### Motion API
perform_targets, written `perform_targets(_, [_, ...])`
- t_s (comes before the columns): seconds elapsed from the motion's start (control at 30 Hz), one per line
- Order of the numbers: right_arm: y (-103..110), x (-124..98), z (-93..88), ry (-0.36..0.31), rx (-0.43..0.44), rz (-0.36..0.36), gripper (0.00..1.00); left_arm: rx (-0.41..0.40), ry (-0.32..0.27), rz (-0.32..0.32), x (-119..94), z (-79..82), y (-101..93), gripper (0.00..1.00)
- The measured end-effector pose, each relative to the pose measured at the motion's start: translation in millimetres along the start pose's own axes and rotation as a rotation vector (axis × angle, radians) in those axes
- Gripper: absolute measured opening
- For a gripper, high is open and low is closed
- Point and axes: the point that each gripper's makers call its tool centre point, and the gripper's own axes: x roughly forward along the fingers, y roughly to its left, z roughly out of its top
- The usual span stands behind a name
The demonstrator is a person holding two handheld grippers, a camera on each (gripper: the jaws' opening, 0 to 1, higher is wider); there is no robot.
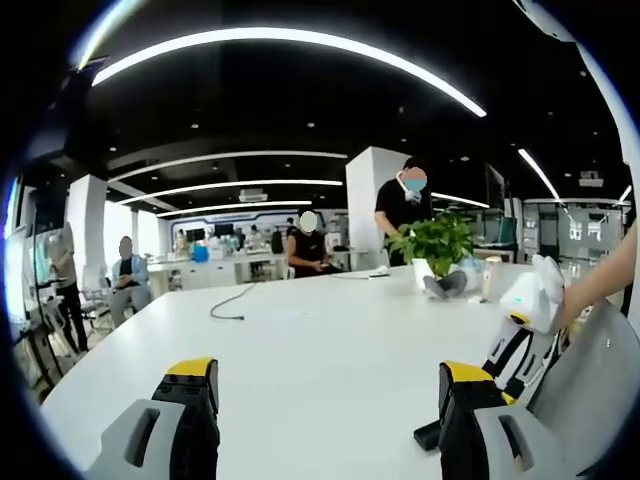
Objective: Press the specified remote control buttons in sequence, fully releasing each button before pressing the next.
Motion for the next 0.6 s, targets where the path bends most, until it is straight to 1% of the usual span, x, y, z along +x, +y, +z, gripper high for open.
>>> perform_targets(0.1, [-8.4,0.1,0.4,0.013,0.015,-0.017,0.21,0.004,0.000,0.010,-0.3,0.0,1.6,0.94])
perform_targets(0.23, [-19.4,-1.2,-1.7,0.020,0.033,-0.027,0.21,-0.010,0.001,0.004,-0.1,-0.4,0.8,0.94])
perform_targets(0.4, [-20.9,-1.4,-1.7,0.036,0.000,-0.001,0.21,-0.006,0.007,0.007,0.2,-1.5,0.6,0.93])
perform_targets(0.5, [-22.4,-1.5,-1.8,0.040,-0.002,0.006,0.21,-0.015,0.003,0.000,-0.1,-0.8,-0.4,0.93])
perform_targets(0.6, [-23.7,-1.8,-1.9,0.045,-0.012,0.013,0.21,-0.004,0.005,0.009,-0.2,-1.2,0.0,0.93])
